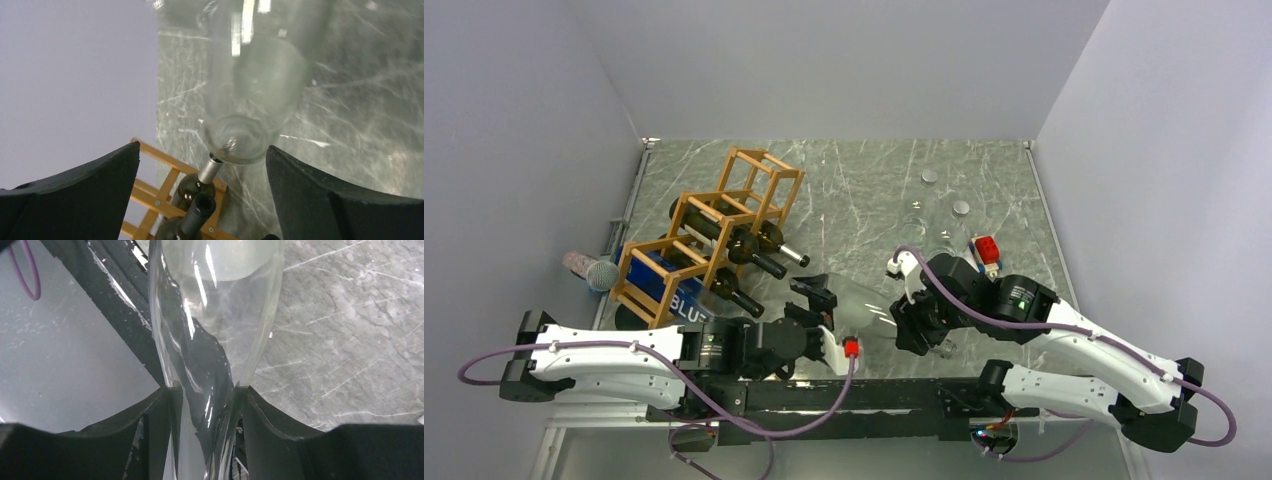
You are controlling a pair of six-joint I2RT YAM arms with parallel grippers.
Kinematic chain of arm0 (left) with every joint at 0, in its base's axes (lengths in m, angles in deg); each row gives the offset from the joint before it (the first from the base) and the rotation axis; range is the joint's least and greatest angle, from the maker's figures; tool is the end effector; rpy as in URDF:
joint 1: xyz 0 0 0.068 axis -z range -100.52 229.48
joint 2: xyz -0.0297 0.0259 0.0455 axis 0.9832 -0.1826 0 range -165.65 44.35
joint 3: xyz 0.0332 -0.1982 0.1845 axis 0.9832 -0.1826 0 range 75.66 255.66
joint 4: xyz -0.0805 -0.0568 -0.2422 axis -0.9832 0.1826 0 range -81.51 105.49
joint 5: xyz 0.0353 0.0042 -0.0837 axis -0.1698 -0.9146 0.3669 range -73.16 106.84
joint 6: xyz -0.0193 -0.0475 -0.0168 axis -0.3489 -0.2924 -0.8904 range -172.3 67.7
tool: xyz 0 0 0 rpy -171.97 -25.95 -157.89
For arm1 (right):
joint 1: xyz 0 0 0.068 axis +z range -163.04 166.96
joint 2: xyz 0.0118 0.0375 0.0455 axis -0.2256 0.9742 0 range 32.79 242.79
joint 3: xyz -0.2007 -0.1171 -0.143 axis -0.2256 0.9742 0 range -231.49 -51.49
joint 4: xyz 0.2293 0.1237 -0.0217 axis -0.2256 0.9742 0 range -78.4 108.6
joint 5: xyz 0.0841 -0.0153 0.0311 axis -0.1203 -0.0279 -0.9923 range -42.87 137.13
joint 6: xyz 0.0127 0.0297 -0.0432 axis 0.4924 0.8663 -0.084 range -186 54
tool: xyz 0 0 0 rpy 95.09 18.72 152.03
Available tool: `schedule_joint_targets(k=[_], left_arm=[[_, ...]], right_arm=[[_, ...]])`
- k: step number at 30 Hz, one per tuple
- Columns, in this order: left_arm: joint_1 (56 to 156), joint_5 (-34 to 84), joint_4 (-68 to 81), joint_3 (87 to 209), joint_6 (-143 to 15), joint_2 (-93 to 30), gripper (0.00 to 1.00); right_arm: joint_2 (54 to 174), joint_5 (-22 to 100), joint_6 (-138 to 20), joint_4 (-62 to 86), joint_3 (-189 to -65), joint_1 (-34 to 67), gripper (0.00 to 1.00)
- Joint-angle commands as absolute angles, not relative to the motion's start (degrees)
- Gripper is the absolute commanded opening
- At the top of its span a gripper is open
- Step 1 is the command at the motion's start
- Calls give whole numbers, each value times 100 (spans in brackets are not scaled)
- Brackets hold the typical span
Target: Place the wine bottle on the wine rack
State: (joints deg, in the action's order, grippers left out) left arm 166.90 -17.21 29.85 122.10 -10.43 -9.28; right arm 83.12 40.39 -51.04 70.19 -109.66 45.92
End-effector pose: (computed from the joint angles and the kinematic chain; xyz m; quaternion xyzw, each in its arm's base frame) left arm 0.0291 -0.2038 0.3055 0.6788 0.4872 0.0429 0.5478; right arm 0.0765 0.1351 0.3249 -0.3705 0.8644 0.2458 0.2346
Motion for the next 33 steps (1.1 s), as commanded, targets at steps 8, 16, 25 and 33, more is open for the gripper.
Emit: schedule_joint_targets(k=[8, 16, 25, 33], left_arm=[[16693, -4319, 1751, 13313, -3639, -1128, 99], [15331, -4235, 1969, 13389, -6236, -738, 99], [12419, -2591, 3757, 14498, -8153, -1415, 99], [9858, -327, 3943, 14601, -8601, -2065, 84]], right_arm=[[8338, 5038, -5225, 5258, -11142, 4451, 0], [8708, 4663, -5387, 4262, -11163, 3830, 0], [9711, 3853, -5592, 3168, -11623, 3307, 0], [10241, 3707, -5467, 2793, -11800, 3137, 0]])
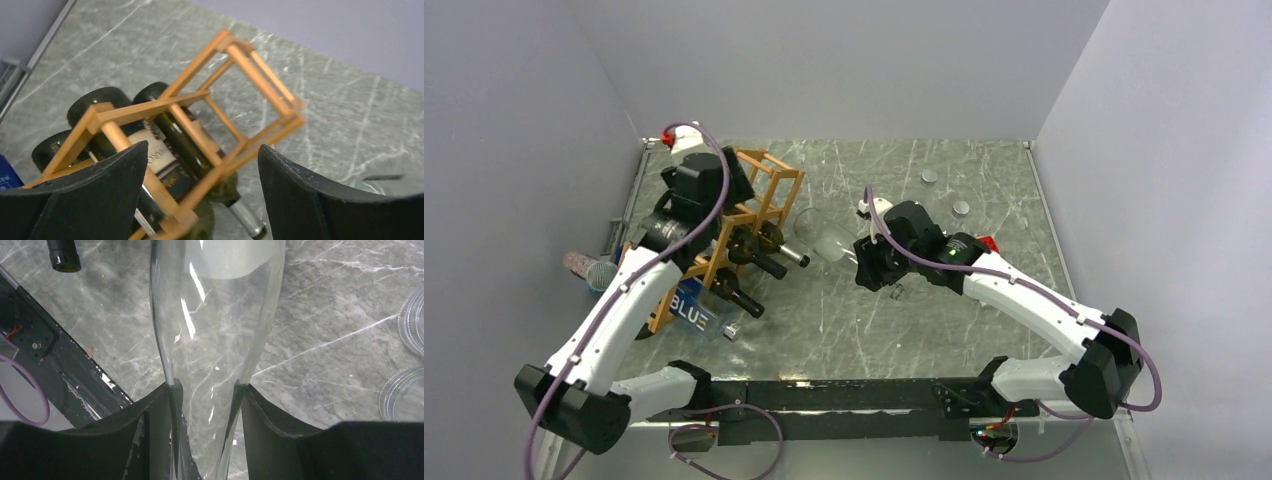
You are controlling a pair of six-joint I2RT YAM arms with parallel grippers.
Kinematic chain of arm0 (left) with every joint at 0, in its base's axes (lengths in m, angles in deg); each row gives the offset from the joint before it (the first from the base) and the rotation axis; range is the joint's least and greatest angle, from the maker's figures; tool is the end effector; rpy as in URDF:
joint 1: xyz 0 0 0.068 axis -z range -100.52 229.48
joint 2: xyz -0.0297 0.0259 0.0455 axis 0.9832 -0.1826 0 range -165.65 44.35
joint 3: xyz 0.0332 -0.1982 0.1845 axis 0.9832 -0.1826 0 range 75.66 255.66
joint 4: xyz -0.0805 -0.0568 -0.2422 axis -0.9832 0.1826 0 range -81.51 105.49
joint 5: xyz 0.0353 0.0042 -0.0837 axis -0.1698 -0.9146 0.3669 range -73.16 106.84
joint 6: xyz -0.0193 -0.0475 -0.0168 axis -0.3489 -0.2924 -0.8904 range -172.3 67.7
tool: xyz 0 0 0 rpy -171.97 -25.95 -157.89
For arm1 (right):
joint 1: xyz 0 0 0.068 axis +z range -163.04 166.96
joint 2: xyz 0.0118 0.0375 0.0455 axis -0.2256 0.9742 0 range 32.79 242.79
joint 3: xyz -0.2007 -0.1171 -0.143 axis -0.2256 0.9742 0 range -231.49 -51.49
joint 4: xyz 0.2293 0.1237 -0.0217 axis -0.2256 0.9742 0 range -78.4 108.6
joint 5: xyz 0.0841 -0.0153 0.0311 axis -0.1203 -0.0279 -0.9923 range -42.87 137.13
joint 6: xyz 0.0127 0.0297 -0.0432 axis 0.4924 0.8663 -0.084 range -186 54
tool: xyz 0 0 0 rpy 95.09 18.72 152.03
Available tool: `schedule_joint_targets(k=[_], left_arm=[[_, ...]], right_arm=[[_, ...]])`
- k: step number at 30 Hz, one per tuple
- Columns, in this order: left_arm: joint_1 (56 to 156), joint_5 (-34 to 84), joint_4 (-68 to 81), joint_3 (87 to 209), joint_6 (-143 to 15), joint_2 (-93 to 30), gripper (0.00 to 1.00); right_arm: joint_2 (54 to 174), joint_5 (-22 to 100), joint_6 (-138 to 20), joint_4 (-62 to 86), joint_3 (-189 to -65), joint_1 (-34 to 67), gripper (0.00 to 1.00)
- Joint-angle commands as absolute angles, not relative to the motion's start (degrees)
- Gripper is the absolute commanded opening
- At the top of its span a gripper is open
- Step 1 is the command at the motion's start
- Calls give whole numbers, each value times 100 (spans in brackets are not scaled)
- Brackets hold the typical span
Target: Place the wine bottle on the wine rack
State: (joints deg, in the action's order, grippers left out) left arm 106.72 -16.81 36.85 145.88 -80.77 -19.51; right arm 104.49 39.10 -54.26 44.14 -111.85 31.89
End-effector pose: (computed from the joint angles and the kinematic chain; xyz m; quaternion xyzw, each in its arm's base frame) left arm 0.2193 -0.0908 0.3985 -0.1703 0.7918 -0.0380 0.5853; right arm 0.1862 0.1926 0.2991 -0.2884 0.8718 0.2422 0.3134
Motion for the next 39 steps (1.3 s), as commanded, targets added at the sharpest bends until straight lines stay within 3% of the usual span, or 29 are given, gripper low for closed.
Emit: schedule_joint_targets(k=[1, 5, 10, 28, 39], left_arm=[[9595, -113, 3906, 14528, -8682, -2077, 83], [8927, 463, 3764, 14235, -8924, -2071, 83], [8544, 925, 3675, 13987, -8996, -2095, 76], [8396, 840, 3815, 13662, -8939, -1931, 31], [8387, 770, 3887, 13744, -8757, -1948, 32]], right_arm=[[10262, 3764, -5446, 2785, -11820, 3134, 0], [10375, 3948, -5431, 2838, -11933, 3126, 0], [10450, 4132, -5487, 2738, -11949, 3117, 0], [11149, 3860, -5742, 1819, -12216, 3055, 0], [11410, 3670, -5771, 1701, -12638, 3047, 0]])
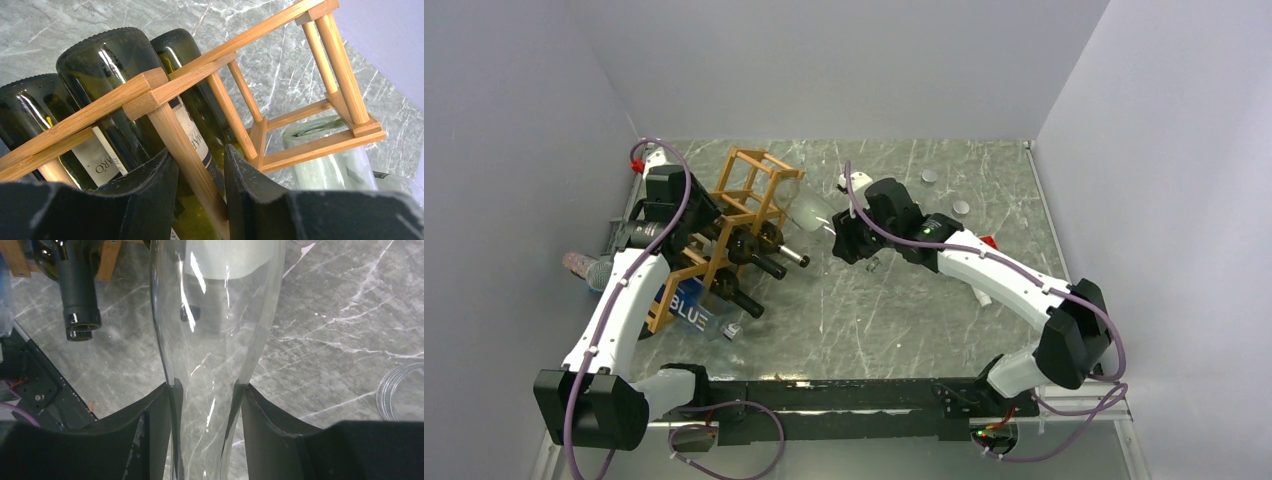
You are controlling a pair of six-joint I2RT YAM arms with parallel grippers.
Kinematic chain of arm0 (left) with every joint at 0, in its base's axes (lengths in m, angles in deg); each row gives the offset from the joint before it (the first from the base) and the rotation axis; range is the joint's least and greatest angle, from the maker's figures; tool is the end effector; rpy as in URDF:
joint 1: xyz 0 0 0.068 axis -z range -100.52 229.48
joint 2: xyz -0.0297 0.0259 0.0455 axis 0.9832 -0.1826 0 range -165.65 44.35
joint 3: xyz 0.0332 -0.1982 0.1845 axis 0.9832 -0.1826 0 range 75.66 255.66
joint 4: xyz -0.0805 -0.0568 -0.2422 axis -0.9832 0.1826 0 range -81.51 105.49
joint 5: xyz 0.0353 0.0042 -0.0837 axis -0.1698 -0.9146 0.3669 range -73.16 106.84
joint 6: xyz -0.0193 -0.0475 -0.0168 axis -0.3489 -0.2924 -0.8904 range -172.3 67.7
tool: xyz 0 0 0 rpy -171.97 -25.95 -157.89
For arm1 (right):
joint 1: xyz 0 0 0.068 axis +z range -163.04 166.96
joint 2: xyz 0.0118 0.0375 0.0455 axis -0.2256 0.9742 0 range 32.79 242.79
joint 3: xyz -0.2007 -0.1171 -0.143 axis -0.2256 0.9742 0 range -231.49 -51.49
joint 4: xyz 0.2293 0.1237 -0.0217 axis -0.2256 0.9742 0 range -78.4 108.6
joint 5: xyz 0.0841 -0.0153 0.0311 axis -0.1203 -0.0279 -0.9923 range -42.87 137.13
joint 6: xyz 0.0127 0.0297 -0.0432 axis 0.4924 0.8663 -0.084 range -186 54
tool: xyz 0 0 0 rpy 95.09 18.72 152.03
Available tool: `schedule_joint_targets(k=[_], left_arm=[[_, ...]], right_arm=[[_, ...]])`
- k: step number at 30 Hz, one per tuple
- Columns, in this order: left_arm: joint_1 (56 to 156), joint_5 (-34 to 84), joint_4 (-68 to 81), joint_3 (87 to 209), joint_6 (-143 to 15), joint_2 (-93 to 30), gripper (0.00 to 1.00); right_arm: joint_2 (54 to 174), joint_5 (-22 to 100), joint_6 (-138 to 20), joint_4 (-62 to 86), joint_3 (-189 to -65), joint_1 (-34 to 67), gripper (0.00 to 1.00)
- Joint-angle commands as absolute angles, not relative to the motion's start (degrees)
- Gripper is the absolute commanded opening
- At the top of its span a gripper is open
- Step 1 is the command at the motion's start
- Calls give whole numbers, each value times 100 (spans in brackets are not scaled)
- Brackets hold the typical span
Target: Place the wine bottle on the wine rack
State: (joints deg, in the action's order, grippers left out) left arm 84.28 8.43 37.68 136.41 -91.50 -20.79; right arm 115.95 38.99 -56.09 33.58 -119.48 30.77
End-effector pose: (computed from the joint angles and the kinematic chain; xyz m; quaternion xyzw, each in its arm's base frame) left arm 0.2484 -0.0157 0.3337 -0.2930 0.8293 -0.1168 0.4613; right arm 0.2331 0.2305 0.3035 -0.2906 0.8452 0.2573 0.3673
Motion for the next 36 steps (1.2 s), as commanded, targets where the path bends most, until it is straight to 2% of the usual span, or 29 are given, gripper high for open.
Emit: schedule_joint_targets(k=[1, 7, 12, 26, 36], left_arm=[[8387, 780, 3890, 13749, -8738, -1973, 31], [8387, 880, 3780, 13678, -8596, -1957, 19], [8387, 918, 3803, 13653, -8469, -1947, 1], [8387, 1563, 3682, 13537, -7938, -1813, 1], [8387, 1631, 3670, 13461, -7690, -1705, 1]], right_arm=[[11439, 3628, -5774, 1665, -12645, 3049, 0], [11619, 3356, -5852, 1412, -12522, 3047, 0], [11661, 3034, -5836, 837, -12255, 3040, 0], [12232, 1511, -5459, -553, -11986, 2489, 0], [12655, 151, -3982, -1816, -11732, 1872, 0]])
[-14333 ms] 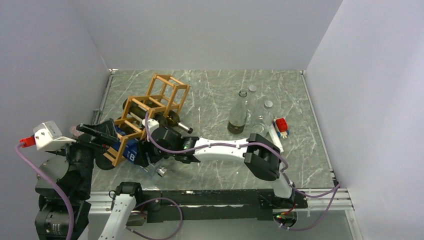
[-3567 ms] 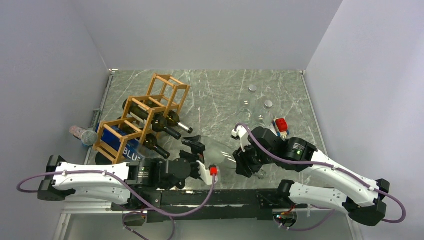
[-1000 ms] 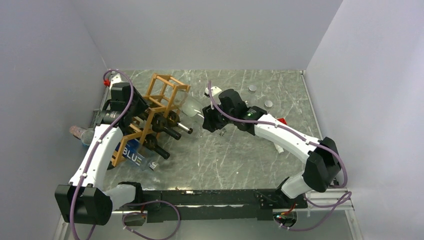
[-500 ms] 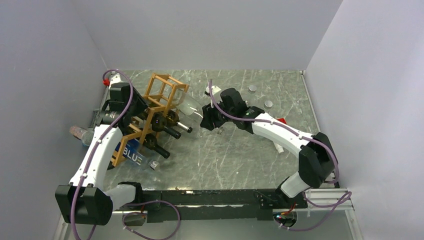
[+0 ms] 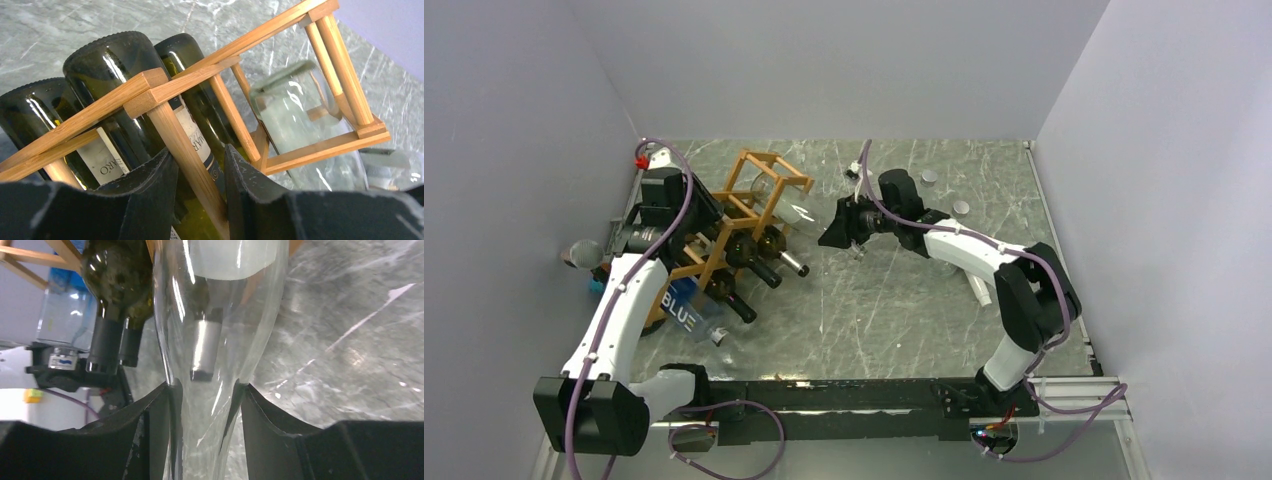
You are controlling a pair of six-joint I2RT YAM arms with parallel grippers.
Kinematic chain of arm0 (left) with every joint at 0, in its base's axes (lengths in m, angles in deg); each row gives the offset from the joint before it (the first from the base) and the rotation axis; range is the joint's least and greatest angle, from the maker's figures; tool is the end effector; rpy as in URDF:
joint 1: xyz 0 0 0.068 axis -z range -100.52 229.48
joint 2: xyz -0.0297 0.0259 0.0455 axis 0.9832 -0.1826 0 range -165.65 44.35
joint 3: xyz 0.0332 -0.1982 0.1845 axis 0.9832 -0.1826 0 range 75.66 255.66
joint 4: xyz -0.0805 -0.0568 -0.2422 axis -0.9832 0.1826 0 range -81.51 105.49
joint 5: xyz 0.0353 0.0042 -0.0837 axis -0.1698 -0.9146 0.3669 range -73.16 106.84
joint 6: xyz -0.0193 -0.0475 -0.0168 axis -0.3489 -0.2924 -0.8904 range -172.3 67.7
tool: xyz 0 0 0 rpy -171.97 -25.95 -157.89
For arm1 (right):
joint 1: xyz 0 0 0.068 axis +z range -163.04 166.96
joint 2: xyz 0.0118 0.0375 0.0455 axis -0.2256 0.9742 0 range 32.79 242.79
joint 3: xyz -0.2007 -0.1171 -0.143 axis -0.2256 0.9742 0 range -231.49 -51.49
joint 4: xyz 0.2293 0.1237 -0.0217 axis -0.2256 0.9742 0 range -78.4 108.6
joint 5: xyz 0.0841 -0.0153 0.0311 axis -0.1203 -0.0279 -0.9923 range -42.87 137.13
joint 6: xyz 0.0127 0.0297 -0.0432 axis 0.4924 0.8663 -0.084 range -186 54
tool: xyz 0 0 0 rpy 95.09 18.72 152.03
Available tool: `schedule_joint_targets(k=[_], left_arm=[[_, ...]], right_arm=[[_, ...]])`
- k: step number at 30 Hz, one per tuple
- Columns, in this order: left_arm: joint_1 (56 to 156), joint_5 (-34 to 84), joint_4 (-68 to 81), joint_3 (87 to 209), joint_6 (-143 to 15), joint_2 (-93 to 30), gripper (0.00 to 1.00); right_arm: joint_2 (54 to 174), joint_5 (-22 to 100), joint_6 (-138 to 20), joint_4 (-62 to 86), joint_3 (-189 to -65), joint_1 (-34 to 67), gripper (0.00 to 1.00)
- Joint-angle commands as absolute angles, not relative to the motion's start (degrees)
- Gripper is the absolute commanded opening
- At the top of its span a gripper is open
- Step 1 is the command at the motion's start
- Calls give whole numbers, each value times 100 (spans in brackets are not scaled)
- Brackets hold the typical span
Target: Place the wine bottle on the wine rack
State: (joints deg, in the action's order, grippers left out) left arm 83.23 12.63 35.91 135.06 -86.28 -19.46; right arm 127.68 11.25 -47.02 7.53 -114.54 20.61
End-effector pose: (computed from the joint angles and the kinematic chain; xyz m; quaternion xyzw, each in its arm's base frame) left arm 0.2450 -0.0135 0.3336 -0.2450 0.8385 -0.1268 0.4700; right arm 0.2992 0.2242 0.2504 -0.2619 0.7875 0.4543 0.3238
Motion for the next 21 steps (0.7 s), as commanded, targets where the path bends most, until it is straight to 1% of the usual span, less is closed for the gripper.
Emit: schedule_joint_targets(k=[1, 9, 14, 21], left_arm=[[8387, 1631, 3671, 13457, -7695, -1700, 1], [8387, 1600, 3726, 13481, -7834, -1766, 1], [8387, 1530, 3749, 13497, -7927, -1818, 1], [8387, 1558, 3708, 13437, -7890, -1834, 1]], right_arm=[[12717, 95, -3875, -1917, -11744, 1843, 0], [12971, 299, -3511, -2224, -11751, 1839, 0], [13140, 652, -3032, -2730, -11655, 1866, 0], [13352, 1052, -2761, -3137, -11639, 1986, 0]])
